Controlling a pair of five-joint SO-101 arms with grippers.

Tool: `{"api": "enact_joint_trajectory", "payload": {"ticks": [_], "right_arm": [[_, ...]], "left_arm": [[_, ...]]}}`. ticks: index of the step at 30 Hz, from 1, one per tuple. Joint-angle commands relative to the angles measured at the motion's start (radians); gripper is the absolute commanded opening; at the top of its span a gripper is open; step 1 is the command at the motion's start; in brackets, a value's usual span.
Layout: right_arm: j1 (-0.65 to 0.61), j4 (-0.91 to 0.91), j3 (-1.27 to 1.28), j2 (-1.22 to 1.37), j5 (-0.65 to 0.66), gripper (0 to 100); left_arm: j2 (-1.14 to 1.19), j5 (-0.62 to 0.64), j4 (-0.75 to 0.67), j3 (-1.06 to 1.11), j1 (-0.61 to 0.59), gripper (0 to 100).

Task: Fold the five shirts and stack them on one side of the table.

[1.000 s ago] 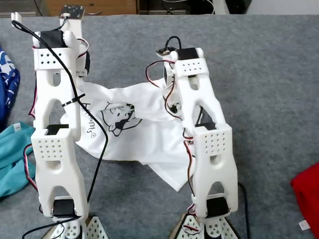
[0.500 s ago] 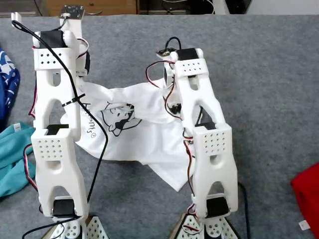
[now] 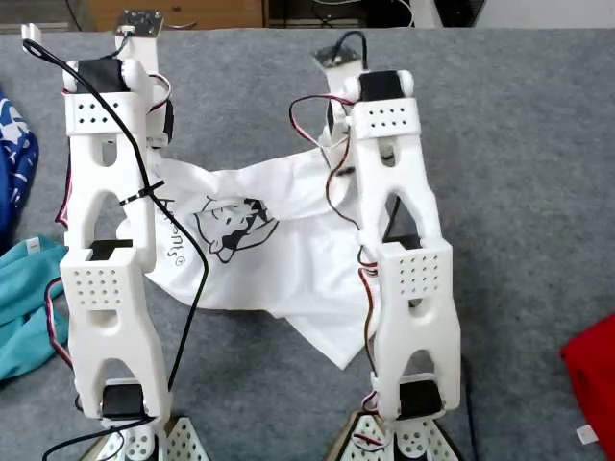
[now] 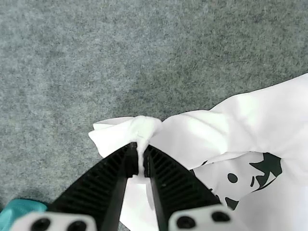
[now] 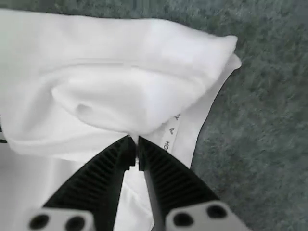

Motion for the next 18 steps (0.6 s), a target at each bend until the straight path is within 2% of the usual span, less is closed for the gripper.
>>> {"api": "enact_joint_trajectory", "payload": {"ticks": [1, 7, 12, 15, 18], "right_arm": [[0.021, 0.014, -0.13, -0.114, -0.006, 0.4], [0.081, -0.011, -0.375, -0.171, 0.008, 0.4], [0.101, -0.021, -0.622, -0.196, 0.114, 0.4], [0.101, -0.029, -0.599, -0.275, 0.15, 0.4], [0.102, -0.031, -0.607, -0.364, 0.157, 0.4]], "left_arm": [[-0.021, 0.008, 0.009, -0.012, -0.008, 2], [-0.021, 0.021, 0.009, -0.19, -0.012, 2], [-0.021, 0.12, 0.009, -0.459, -0.015, 2], [-0.022, 0.124, 0.011, -0.582, -0.011, 2], [-0.065, 0.123, 0.011, -0.578, -0.011, 2]]}}
